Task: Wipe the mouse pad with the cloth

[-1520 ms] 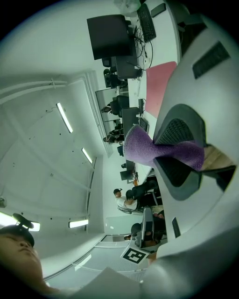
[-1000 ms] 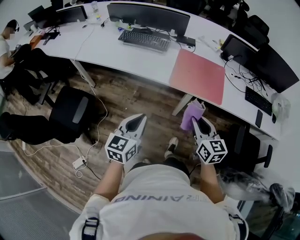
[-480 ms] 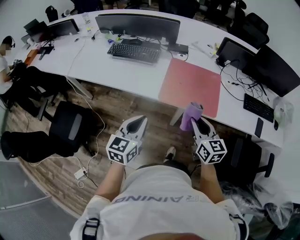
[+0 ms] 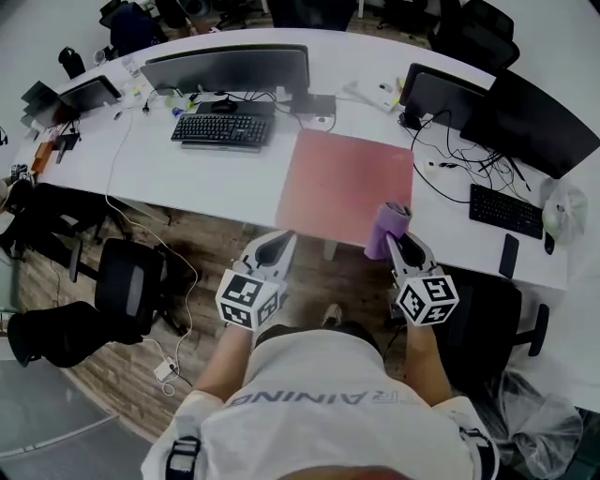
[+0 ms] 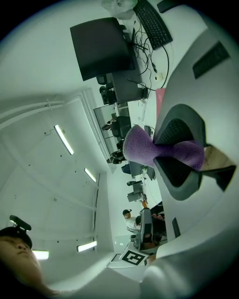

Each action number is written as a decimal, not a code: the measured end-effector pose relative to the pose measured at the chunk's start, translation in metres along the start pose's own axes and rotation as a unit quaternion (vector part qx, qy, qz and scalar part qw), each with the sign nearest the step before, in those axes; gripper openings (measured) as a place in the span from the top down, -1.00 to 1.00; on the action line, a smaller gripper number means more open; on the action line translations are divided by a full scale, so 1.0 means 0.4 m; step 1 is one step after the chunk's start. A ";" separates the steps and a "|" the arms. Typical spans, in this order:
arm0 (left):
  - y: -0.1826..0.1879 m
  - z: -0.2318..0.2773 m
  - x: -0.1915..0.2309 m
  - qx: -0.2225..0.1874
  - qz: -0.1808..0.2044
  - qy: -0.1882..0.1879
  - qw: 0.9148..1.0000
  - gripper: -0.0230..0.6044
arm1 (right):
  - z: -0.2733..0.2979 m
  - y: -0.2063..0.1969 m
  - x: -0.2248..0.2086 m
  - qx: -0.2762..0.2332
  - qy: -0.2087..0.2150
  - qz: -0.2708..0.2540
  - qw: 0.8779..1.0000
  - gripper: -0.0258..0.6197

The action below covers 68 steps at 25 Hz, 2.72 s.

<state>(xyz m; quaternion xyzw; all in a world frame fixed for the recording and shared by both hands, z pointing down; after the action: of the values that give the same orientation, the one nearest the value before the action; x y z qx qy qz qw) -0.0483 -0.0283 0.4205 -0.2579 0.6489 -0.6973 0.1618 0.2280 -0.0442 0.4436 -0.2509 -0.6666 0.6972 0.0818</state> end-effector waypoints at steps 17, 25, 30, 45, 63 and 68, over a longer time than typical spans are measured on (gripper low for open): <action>-0.020 0.292 0.200 0.001 -0.022 -0.060 0.998 0.82 | 0.209 -0.005 -0.142 0.013 -0.080 -0.013 0.997 0.62; -0.005 0.375 0.511 0.005 -0.036 -0.054 0.998 0.82 | 0.531 -0.044 -0.065 0.032 -0.074 -0.015 0.997 0.62; -0.022 0.395 0.667 0.021 -0.053 -0.040 0.998 0.82 | 0.723 -0.111 -0.016 0.068 -0.053 -0.014 0.996 0.62; -0.128 0.355 0.935 0.068 -0.103 0.025 0.992 0.82 | 1.121 -0.512 -0.011 0.241 -0.059 -0.018 0.969 0.62; -0.130 0.392 0.869 0.070 -0.121 0.036 0.990 0.82 | 1.149 -0.594 -0.113 0.281 -0.051 -0.002 0.958 0.64; -0.117 0.400 0.804 0.070 -0.111 0.046 0.990 0.82 | 1.101 -0.578 -0.173 0.279 -0.056 0.009 0.959 0.64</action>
<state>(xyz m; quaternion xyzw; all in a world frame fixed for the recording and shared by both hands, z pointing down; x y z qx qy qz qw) -0.2139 -0.3352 0.5187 -0.2841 0.5728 -0.7656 0.0709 0.0344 -0.4436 0.6783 -0.1842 -0.4473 0.8689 0.1049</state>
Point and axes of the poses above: the fingertips, and each gripper's own axes: z forward along the fingers, x to its left, y out of its top, the point moved 7 cm from there along -z, backward along the fingers, and after that the axes turned 15 degrees about -x, right-handed, at the moved point
